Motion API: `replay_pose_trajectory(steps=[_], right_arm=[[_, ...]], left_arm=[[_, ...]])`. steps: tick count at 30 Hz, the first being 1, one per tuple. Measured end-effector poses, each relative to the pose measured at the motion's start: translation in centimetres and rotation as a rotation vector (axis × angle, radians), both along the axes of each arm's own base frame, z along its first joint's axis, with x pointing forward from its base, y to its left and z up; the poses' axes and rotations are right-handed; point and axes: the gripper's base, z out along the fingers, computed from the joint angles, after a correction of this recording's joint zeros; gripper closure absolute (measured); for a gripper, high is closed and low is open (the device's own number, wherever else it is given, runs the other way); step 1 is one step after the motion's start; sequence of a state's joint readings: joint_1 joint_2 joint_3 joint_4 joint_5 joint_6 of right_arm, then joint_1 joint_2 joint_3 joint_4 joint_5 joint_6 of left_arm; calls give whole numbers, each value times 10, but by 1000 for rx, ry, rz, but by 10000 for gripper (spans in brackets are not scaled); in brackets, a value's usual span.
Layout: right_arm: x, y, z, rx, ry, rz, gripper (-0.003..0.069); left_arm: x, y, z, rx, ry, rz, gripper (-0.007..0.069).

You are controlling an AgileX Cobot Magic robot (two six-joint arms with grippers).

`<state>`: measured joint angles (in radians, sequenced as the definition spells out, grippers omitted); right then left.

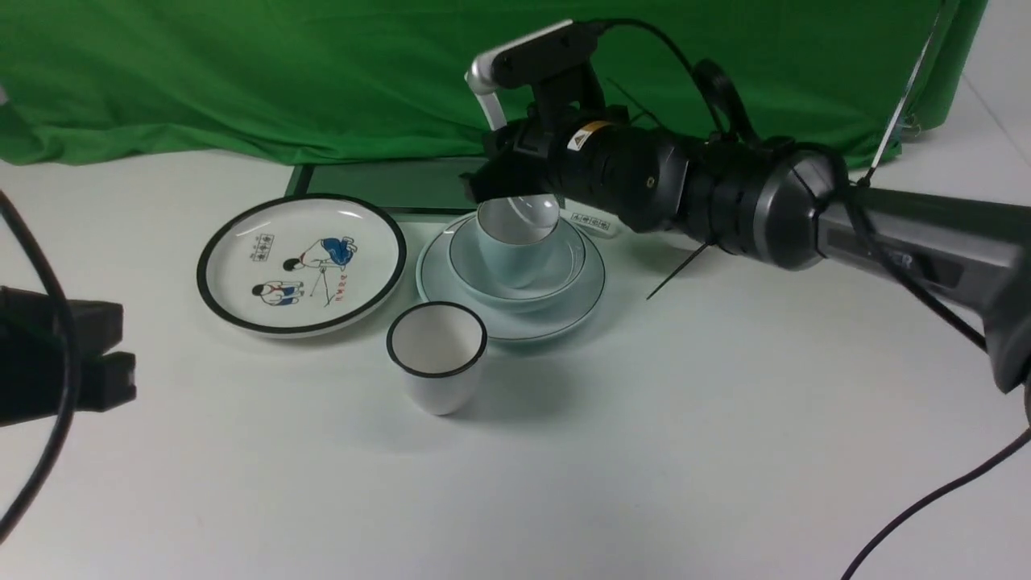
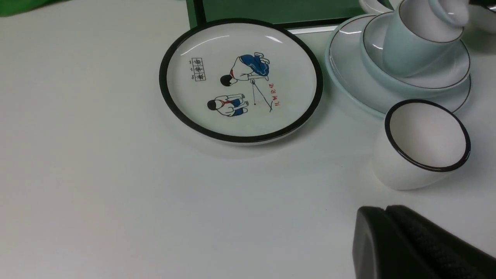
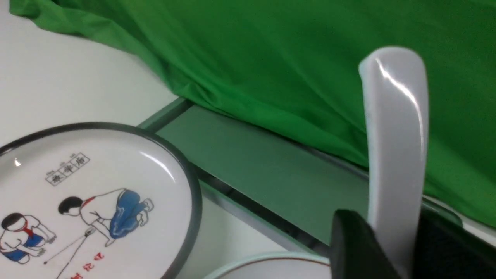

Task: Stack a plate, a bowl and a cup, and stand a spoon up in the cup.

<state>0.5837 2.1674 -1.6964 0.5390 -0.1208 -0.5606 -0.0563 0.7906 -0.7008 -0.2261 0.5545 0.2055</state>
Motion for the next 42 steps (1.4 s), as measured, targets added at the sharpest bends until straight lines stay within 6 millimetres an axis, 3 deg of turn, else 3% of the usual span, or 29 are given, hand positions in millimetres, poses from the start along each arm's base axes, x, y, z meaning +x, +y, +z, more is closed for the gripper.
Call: replay_pose_trajectory(steps=[6, 13, 19, 20, 22, 24, 26, 27, 30, 33, 34, 35, 38, 39, 40, 42], right_arm=[[-6, 12, -2, -4, -23, 21, 453], [-3, 16, -32, -44, 25, 29, 420], [-7, 16, -21, -76, 16, 62, 372], [-13, 15, -6, -101, 12, 98, 370], [-17, 13, 5, -118, 9, 123, 370], [-32, 8, 39, -182, -13, 200, 379], [-52, -3, 77, -289, -52, 277, 426], [-56, -6, 86, -306, -73, 282, 438], [-91, -24, 142, -451, -180, 334, 550], [-128, -46, 195, -463, -284, 327, 638], [-132, -49, 202, -461, -299, 324, 642], [-147, -59, 221, -454, -343, 313, 645], [-182, -86, 256, -439, -381, 299, 646], [-185, -88, 257, -442, -374, 300, 646], [-204, -106, 272, -442, -375, 280, 646], [-225, -129, 284, -453, -351, 224, 646]], left_arm=[[0, 0, 0, -6, -2, 1, 657], [0, 0, 0, -6, 1, 0, 657], [-8, 0, 5, 9, -34, -12, 657], [-15, 0, 10, 20, -64, -20, 657], [-19, 1, 13, 23, -87, -22, 657], [-34, 1, 21, 42, -154, -35, 657], [-48, 0, 25, 53, -224, -63, 657], [-51, 0, 25, 60, -238, -68, 657], [-69, -2, 18, 37, -333, -93, 657], [-84, 2, 7, 6, -470, -46, 657], [-85, 2, 6, 6, -478, -43, 657], [-91, 5, 1, 13, -538, -18, 657], [-97, 10, -12, 86, -621, 15, 657], [-98, 10, -13, 92, -624, 16, 657], [-100, 11, -19, 128, -640, 21, 657], [-99, 11, -24, 150, -637, 22, 657]])
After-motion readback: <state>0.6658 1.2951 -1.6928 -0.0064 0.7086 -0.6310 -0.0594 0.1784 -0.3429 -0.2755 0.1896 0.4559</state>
